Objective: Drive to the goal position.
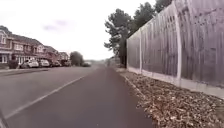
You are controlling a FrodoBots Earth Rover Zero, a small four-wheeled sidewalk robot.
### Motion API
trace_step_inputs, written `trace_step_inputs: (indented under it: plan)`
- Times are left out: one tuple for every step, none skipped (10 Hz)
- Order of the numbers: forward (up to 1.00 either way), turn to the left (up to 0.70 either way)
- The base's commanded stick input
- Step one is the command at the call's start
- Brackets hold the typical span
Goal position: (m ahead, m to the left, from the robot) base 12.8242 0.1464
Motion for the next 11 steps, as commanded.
trace_step_inputs:
  plan:
    - [1.00, 0.00]
    - [1.00, 0.00]
    - [1.00, 0.00]
    - [1.00, 0.00]
    - [1.00, 0.00]
    - [1.00, 0.00]
    - [1.00, 0.00]
    - [1.00, 0.00]
    - [1.00, 0.00]
    - [1.00, 0.00]
    - [1.00, 0.00]
